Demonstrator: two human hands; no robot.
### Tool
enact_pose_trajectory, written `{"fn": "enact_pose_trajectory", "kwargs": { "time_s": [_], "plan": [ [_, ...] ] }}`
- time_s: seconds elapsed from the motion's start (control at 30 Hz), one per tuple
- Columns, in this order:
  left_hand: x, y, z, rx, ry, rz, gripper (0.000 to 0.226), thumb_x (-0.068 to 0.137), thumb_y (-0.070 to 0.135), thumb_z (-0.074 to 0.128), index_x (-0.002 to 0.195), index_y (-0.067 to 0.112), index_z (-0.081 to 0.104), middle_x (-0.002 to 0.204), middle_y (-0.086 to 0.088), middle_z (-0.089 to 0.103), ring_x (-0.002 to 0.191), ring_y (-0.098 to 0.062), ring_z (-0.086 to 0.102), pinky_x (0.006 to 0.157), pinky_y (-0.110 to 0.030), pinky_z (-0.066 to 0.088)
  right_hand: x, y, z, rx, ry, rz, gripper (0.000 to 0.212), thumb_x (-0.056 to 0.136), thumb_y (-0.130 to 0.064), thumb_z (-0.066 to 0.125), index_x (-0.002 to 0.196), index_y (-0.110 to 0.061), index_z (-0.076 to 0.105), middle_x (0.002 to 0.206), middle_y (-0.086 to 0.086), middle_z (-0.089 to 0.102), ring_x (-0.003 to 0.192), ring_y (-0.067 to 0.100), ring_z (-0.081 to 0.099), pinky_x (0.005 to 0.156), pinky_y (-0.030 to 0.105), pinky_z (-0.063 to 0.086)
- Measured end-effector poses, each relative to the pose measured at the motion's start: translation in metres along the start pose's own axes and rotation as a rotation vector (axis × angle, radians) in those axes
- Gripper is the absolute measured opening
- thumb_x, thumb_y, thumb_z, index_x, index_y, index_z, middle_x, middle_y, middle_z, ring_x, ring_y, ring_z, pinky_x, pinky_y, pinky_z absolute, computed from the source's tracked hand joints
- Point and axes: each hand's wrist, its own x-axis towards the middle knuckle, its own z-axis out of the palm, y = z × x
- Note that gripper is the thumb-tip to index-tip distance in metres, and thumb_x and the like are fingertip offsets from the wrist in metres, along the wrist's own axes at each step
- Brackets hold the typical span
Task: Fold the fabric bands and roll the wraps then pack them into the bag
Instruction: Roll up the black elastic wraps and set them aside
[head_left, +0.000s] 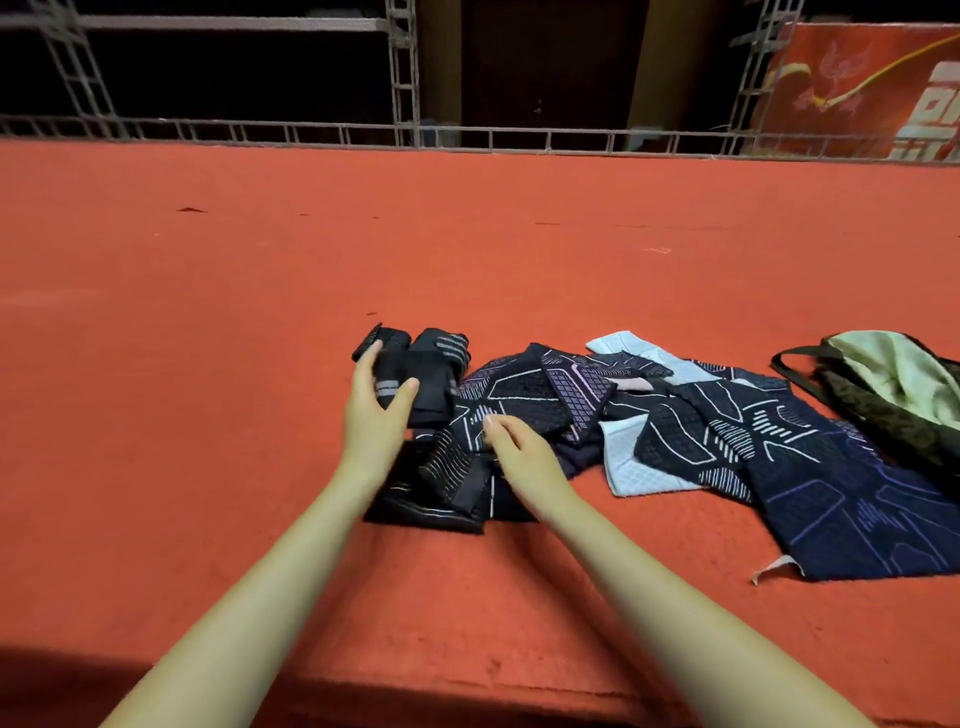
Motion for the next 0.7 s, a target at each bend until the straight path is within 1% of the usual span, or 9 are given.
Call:
{"fn": "enact_pose_trajectory", "kwargs": {
  "time_s": [0.07, 0.13, 0.23, 0.3, 0.37, 0.47, 0.5, 0.6, 0.7],
  "plan": [
    [0.033, -0.030, -0.017, 0.091, 0.061, -0.107, 0.056, 0.090, 0.010, 0.058, 0.141, 0.009, 0.036, 0.138, -0.004, 0.047, 0.123, -0.017, 0.046, 0.091, -0.007, 0.031, 0.009, 0.019, 0.013, -0.298, -0.067, 0.023, 0.040, 0.090, -0.045, 0.054, 0.119, -0.019, 0.061, 0.117, 0.005, 0.062, 0.114, 0.023, 0.051, 0.101, 0.036, 0.038],
    [0.057, -0.064, -0.029, 0.173, 0.058, -0.225, 0.057, 0.090, 0.013, 0.058, 0.142, 0.009, 0.035, 0.141, -0.010, 0.045, 0.125, -0.024, 0.046, 0.098, -0.021, 0.032, 0.011, 0.034, 0.021, -0.430, -0.068, 0.024, 0.051, 0.086, -0.050, 0.059, 0.126, -0.018, 0.057, 0.122, 0.007, 0.056, 0.118, 0.025, 0.044, 0.103, 0.036, 0.035],
    [0.083, -0.101, -0.031, 0.208, 0.035, -0.320, 0.058, 0.090, 0.015, 0.059, 0.143, 0.010, 0.034, 0.142, -0.013, 0.044, 0.126, -0.026, 0.045, 0.104, -0.030, 0.033, 0.010, 0.045, 0.027, -0.462, -0.020, -0.046, 0.053, 0.080, -0.052, 0.065, 0.123, -0.023, 0.058, 0.116, 0.002, 0.056, 0.114, 0.022, 0.045, 0.099, 0.037, 0.036],
    [0.098, -0.112, -0.027, 0.184, 0.019, -0.340, 0.060, 0.091, 0.016, 0.058, 0.144, 0.010, 0.032, 0.144, -0.012, 0.042, 0.128, -0.026, 0.044, 0.105, -0.030, 0.032, 0.008, 0.050, 0.029, -0.486, -0.003, -0.111, 0.052, 0.074, -0.057, 0.061, 0.116, -0.025, 0.062, 0.106, -0.002, 0.058, 0.106, 0.020, 0.049, 0.094, 0.039, 0.039],
    [0.114, -0.120, -0.024, 0.221, -0.014, -0.331, 0.061, 0.091, 0.017, 0.058, 0.145, 0.011, 0.031, 0.144, -0.011, 0.042, 0.129, -0.026, 0.043, 0.105, -0.031, 0.033, 0.007, 0.055, 0.031, -0.472, 0.032, -0.159, 0.051, 0.071, -0.058, 0.057, 0.110, -0.026, 0.064, 0.099, -0.005, 0.059, 0.101, 0.018, 0.050, 0.091, 0.036, 0.041],
    [0.129, -0.133, -0.024, 0.314, -0.073, -0.308, 0.061, 0.092, 0.021, 0.059, 0.145, 0.010, 0.032, 0.143, -0.011, 0.043, 0.128, -0.026, 0.044, 0.105, -0.032, 0.033, 0.007, 0.058, 0.031, -0.418, 0.071, -0.199, 0.036, 0.075, -0.041, 0.069, 0.106, -0.025, 0.062, 0.100, -0.007, 0.059, 0.102, 0.015, 0.050, 0.090, 0.029, 0.039],
    [0.132, -0.138, -0.025, 0.336, -0.090, -0.298, 0.060, 0.092, 0.023, 0.059, 0.145, 0.009, 0.033, 0.143, -0.011, 0.044, 0.128, -0.026, 0.044, 0.106, -0.032, 0.033, 0.007, 0.059, 0.031, -0.407, 0.081, -0.210, 0.034, 0.077, -0.035, 0.071, 0.108, -0.024, 0.061, 0.103, -0.007, 0.060, 0.104, 0.014, 0.050, 0.090, 0.025, 0.038],
    [0.138, -0.150, -0.031, 0.440, -0.151, -0.282, 0.058, 0.092, 0.027, 0.057, 0.143, 0.007, 0.036, 0.143, -0.013, 0.045, 0.129, -0.028, 0.044, 0.108, -0.034, 0.032, 0.007, 0.059, 0.032, -0.383, 0.126, -0.229, 0.038, 0.080, -0.024, 0.070, 0.116, -0.021, 0.058, 0.112, -0.007, 0.060, 0.109, 0.012, 0.050, 0.092, 0.020, 0.034],
    [0.136, -0.147, -0.033, 0.700, -0.188, -0.270, 0.058, 0.094, 0.034, 0.051, 0.142, 0.005, 0.037, 0.142, -0.019, 0.043, 0.131, -0.036, 0.036, 0.107, -0.041, 0.029, 0.005, 0.058, 0.030, -0.289, 0.175, -0.200, 0.042, 0.081, -0.015, 0.068, 0.121, -0.021, 0.057, 0.119, -0.009, 0.060, 0.110, 0.006, 0.051, 0.096, 0.016, 0.034]
  ]
}}
